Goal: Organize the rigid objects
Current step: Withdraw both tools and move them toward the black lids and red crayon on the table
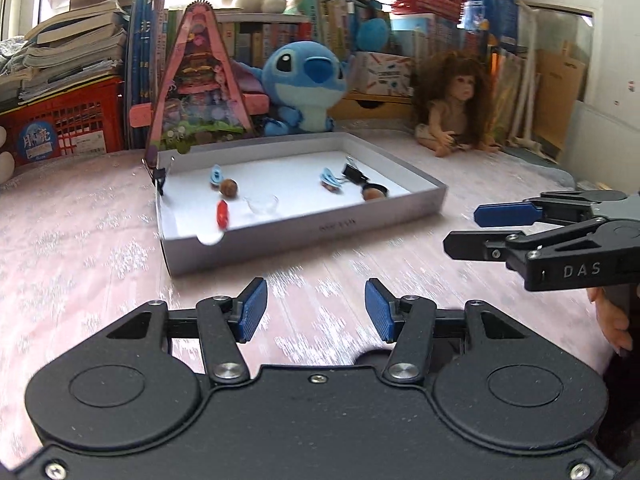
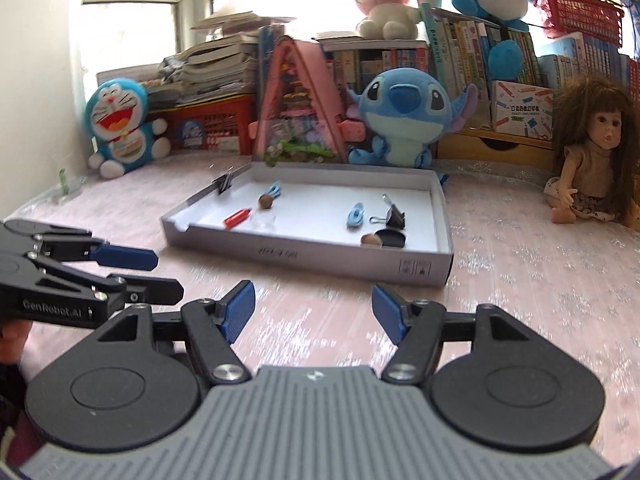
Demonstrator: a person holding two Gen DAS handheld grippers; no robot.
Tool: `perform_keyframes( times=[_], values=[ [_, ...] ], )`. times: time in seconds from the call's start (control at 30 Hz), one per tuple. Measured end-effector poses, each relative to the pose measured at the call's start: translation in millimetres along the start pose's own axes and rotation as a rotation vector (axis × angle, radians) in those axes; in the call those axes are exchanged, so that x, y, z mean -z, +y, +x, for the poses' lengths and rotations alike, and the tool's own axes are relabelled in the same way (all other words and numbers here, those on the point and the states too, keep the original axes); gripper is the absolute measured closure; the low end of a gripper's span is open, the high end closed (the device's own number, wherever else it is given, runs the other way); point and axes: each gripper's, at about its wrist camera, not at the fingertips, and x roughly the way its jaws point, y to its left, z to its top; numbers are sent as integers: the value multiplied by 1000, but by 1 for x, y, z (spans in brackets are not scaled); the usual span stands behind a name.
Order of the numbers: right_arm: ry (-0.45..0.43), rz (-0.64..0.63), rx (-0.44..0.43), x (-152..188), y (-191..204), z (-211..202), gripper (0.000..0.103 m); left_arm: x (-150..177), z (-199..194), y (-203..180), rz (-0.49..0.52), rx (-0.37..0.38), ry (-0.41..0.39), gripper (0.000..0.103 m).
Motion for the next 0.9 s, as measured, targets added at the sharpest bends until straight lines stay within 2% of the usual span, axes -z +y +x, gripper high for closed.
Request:
perform_keyframes(
  times=[0.27,0.53,0.67,0.9],
  values=[
    [7,-110,-23,24,20,-20,26,25,-23,-9,39,57,6,51],
    [35,-141,-25,39,26,-25,26,34,-29,-17,65,99,16,52],
    [41,-156,-27,42,29,-24,26,35,-24,-20,69,99,25,57],
    [50,-188,-27,46,36,-19,29,36,-19,-18,59,86,30,59]
  ],
)
